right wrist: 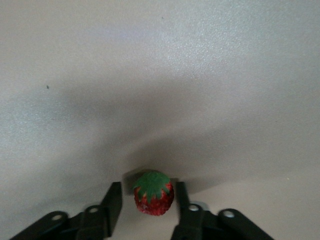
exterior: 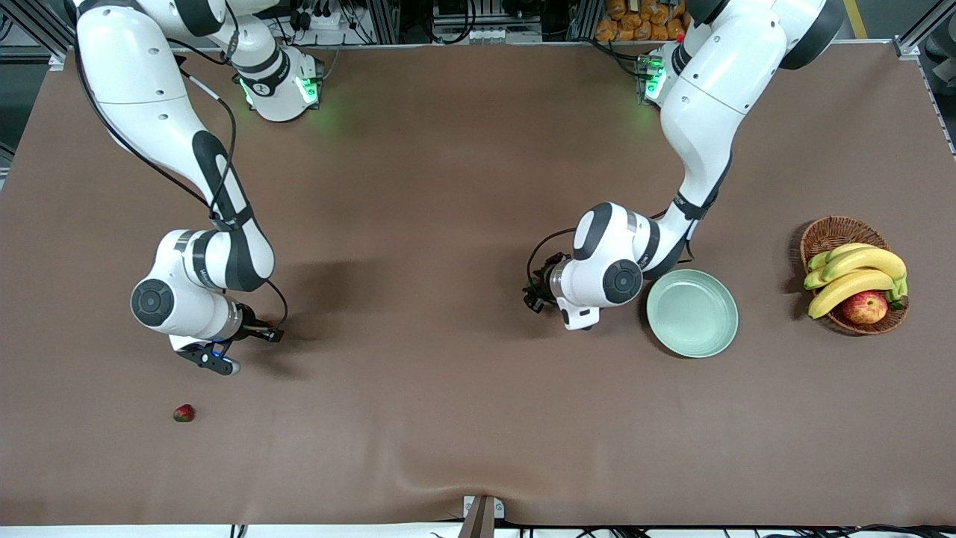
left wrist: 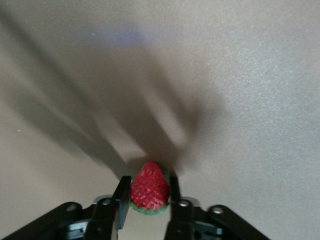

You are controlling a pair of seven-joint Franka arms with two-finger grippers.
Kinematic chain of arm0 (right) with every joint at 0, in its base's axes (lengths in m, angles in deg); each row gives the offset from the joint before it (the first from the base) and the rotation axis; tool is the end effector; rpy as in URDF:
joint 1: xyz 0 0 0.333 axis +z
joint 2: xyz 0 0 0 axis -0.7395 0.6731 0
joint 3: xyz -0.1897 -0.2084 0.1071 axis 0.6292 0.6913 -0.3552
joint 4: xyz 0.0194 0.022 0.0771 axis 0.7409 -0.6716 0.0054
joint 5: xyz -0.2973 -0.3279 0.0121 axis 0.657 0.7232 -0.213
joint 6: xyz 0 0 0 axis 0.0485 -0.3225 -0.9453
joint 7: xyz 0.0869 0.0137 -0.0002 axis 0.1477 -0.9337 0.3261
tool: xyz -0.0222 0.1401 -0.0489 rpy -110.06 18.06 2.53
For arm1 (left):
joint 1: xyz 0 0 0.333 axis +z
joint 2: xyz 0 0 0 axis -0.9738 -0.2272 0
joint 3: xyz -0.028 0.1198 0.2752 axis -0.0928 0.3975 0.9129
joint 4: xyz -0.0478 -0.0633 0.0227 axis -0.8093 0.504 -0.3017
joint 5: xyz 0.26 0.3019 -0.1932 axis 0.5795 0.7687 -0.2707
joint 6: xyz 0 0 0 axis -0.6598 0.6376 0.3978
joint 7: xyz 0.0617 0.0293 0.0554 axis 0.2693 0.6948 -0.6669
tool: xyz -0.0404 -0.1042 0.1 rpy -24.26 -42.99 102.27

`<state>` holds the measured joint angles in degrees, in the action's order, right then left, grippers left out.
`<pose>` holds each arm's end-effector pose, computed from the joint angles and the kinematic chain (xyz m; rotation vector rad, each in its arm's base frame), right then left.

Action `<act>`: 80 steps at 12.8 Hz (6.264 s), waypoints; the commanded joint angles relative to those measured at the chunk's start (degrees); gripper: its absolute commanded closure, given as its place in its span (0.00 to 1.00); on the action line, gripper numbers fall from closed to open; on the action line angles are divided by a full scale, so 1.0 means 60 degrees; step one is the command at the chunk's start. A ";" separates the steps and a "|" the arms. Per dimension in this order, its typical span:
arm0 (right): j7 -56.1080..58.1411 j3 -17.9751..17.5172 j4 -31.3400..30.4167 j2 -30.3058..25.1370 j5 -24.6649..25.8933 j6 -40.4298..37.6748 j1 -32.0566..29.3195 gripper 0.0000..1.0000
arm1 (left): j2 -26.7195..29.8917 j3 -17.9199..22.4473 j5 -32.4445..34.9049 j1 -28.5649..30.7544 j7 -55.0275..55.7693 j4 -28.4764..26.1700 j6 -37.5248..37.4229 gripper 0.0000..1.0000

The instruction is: Collect all strawberries into plate

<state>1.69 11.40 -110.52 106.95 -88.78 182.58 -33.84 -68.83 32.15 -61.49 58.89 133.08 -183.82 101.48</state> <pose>0.6654 0.0415 0.0897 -3.0586 0.5961 0.1645 0.5728 -0.3960 0.0781 2.5325 1.4814 -0.6287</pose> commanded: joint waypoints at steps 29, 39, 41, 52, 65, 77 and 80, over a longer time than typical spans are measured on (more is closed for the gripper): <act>-0.2461 -0.2694 0.3789 0.1967 -0.4143 0.2538 0.4136 1.00 | 0.1553 0.1485 0.3370 0.3113 -0.2804 0.0183 -0.3133 0.00; -0.3105 -0.2636 0.4287 0.2819 -0.4056 0.3170 0.4445 0.00 | 0.1730 0.0928 0.3341 0.2719 -0.2293 0.0212 -0.3587 0.00; -0.3033 -0.2373 0.4170 0.2556 -0.3997 0.3171 0.4401 0.00 | 0.1700 0.0913 0.3341 0.2353 -0.1898 0.0226 -0.3573 0.00; -0.1483 -0.0165 0.2368 0.0387 -0.3734 0.0495 0.3551 0.00 | 0.0397 0.0928 0.0368 -0.0165 -0.0798 0.1647 -0.1628 0.00; 0.3570 0.1305 0.3056 0.0722 0.1540 -0.0199 0.0611 0.00 | -0.0541 0.1016 0.0294 -0.1589 0.0125 0.1589 0.0629 0.00; 0.4412 0.1057 0.3891 0.2905 0.1247 0.4177 -0.1062 0.00 | -0.0834 0.1133 0.0309 -0.1926 0.0199 0.1589 0.0763 0.00; 0.3782 0.0721 0.3891 0.2980 0.1159 0.4328 -0.1340 0.00 | -0.0834 0.1133 0.0309 -0.2028 0.0199 0.1604 0.0763 0.00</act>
<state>26.72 18.27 -89.43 123.78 -81.29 208.26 -39.68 -73.32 38.35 -59.57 47.69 133.15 -175.29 105.58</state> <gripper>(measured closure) 0.000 0.000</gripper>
